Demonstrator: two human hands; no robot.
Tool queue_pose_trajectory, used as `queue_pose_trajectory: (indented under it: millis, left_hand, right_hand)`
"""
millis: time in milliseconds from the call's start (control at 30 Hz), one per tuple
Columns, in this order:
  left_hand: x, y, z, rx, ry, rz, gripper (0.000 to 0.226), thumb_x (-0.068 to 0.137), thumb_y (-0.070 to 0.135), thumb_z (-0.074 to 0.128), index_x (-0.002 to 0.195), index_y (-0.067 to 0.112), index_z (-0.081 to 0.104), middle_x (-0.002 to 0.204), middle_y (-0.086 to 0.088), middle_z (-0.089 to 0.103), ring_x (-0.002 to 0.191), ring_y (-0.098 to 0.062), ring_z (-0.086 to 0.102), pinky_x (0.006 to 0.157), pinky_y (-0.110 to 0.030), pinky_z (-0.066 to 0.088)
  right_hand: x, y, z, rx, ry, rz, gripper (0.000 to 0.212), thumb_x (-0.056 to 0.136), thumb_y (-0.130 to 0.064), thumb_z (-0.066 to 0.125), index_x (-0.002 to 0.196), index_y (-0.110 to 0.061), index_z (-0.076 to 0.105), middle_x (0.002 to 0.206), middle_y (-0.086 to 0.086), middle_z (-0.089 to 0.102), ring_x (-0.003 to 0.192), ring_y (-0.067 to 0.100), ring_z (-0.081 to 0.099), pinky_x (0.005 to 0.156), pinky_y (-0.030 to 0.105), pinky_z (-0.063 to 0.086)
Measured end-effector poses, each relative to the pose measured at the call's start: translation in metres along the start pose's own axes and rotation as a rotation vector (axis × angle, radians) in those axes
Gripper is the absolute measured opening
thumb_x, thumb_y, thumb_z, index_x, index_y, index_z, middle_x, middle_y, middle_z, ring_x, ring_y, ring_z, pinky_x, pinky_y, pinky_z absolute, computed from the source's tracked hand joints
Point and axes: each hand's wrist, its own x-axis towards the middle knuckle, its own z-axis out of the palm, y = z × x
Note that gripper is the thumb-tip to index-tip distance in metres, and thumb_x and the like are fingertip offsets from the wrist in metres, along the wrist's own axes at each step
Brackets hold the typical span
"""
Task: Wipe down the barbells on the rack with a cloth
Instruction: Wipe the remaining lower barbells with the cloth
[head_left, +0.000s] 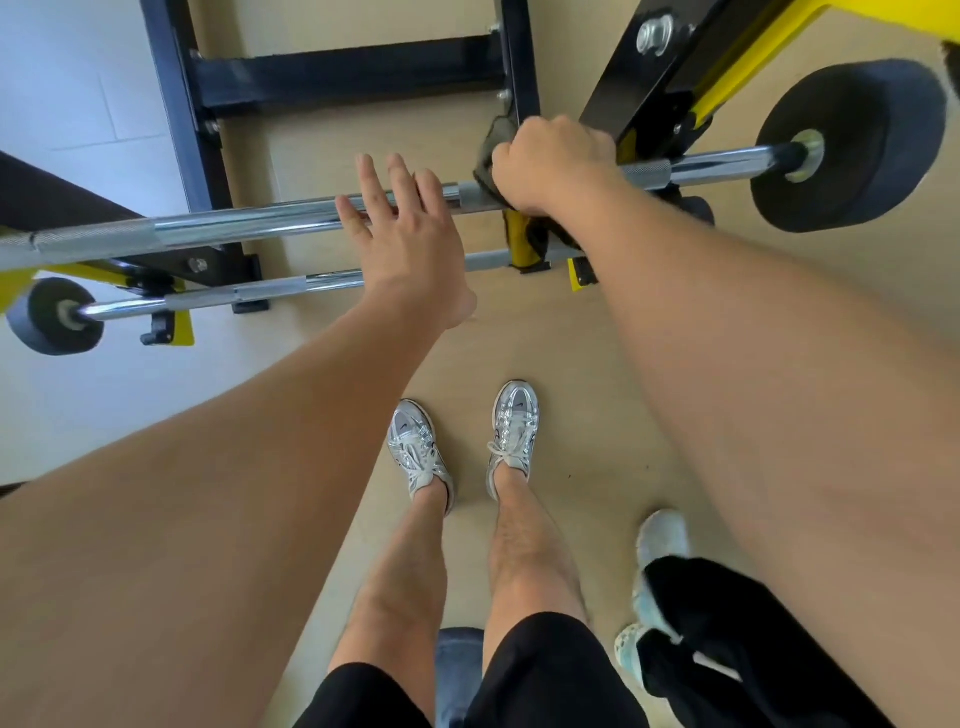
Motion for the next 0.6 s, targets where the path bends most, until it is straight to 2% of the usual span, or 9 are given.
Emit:
queue_pose_trajectory:
  millis: [100, 167, 233, 267, 333, 400, 467, 533, 600]
  left_hand:
    - [0.001, -0.001, 0.002, -0.008, 0.006, 0.012, 0.117, 0.073, 0.027, 0.079, 0.162, 0.006, 0.005, 0.172, -0.020, -0.004, 0.156, -0.048, -0.013, 0.124, -0.068, 0.004]
    - [0.000, -0.004, 0.003, -0.005, 0.004, 0.021, 0.119, 0.075, 0.028, 0.078, 0.163, 0.005, 0.000, 0.172, -0.019, -0.006, 0.156, -0.046, -0.015, 0.124, -0.068, 0.002]
    - [0.001, -0.007, 0.003, 0.016, -0.009, 0.034, 0.120, 0.078, 0.030, 0.078, 0.163, 0.005, -0.004, 0.172, -0.018, -0.009, 0.156, -0.045, -0.017, 0.125, -0.067, 0.002]
    - [0.000, -0.009, 0.003, 0.020, -0.018, 0.039, 0.119, 0.079, 0.029, 0.077, 0.162, 0.004, -0.004, 0.172, -0.017, -0.009, 0.156, -0.045, -0.017, 0.125, -0.066, 0.002]
    - [0.000, -0.012, 0.001, 0.002, -0.035, 0.050, 0.115, 0.080, 0.025, 0.077, 0.162, 0.006, -0.001, 0.172, -0.016, -0.008, 0.157, -0.044, -0.017, 0.125, -0.066, 0.002]
    - [0.001, -0.011, -0.002, -0.020, -0.047, 0.052, 0.111, 0.081, 0.023, 0.076, 0.161, 0.007, 0.001, 0.172, -0.015, -0.006, 0.157, -0.044, -0.016, 0.125, -0.067, 0.002]
    - [0.002, -0.006, -0.006, -0.023, -0.065, 0.033, 0.112, 0.081, 0.024, 0.076, 0.161, 0.006, 0.001, 0.172, -0.016, -0.007, 0.157, -0.045, -0.016, 0.125, -0.067, 0.002]
    - [0.002, -0.003, -0.005, -0.024, -0.059, 0.013, 0.112, 0.081, 0.025, 0.075, 0.161, 0.005, -0.001, 0.172, -0.016, -0.009, 0.156, -0.045, -0.018, 0.124, -0.068, 0.001]
    - [0.002, -0.004, -0.001, -0.050, -0.032, 0.016, 0.113, 0.081, 0.021, 0.072, 0.163, 0.006, -0.004, 0.172, -0.016, -0.014, 0.155, -0.045, -0.021, 0.124, -0.068, -0.001]
  right_hand:
    - [-0.006, -0.020, -0.002, 0.039, -0.049, -0.082, 0.042, 0.109, -0.041, 0.031, 0.112, -0.016, 0.064, 0.103, 0.009, 0.061, 0.091, 0.028, 0.056, 0.078, 0.040, 0.039]
    - [-0.030, -0.032, 0.017, 0.106, 0.092, -0.209, 0.045, 0.111, -0.041, 0.029, 0.108, -0.018, 0.066, 0.100, 0.006, 0.067, 0.092, 0.028, 0.062, 0.084, 0.042, 0.043]
    - [-0.047, -0.024, 0.030, 0.107, 0.208, -0.362, 0.041, 0.110, -0.041, 0.031, 0.116, -0.020, 0.065, 0.109, 0.003, 0.068, 0.105, 0.028, 0.062, 0.095, 0.044, 0.042]
    - [-0.045, -0.009, 0.033, 0.079, 0.212, -0.401, 0.039, 0.109, -0.040, 0.034, 0.121, -0.018, 0.064, 0.114, 0.004, 0.068, 0.108, 0.029, 0.060, 0.097, 0.044, 0.041]
    - [-0.036, 0.029, 0.032, 0.035, 0.204, -0.314, 0.044, 0.108, -0.038, 0.033, 0.113, -0.012, 0.068, 0.109, 0.010, 0.070, 0.102, 0.032, 0.060, 0.093, 0.045, 0.040]
    - [-0.032, 0.056, 0.026, 0.003, 0.264, -0.080, 0.056, 0.108, -0.040, 0.024, 0.096, -0.010, 0.070, 0.096, 0.012, 0.071, 0.092, 0.032, 0.061, 0.090, 0.044, 0.041]
    - [-0.035, 0.044, 0.026, 0.006, 0.325, 0.106, 0.055, 0.106, -0.038, 0.026, 0.089, -0.011, 0.071, 0.090, 0.011, 0.072, 0.090, 0.032, 0.062, 0.092, 0.044, 0.041]
    - [-0.042, 0.001, 0.034, 0.063, 0.390, 0.038, 0.046, 0.104, -0.035, 0.035, 0.088, -0.013, 0.072, 0.089, 0.010, 0.073, 0.089, 0.032, 0.063, 0.092, 0.045, 0.041]
    - [-0.051, -0.024, 0.046, 0.170, 0.405, -0.221, 0.034, 0.103, -0.035, 0.044, 0.105, -0.016, 0.072, 0.103, 0.005, 0.073, 0.100, 0.030, 0.063, 0.098, 0.045, 0.041]
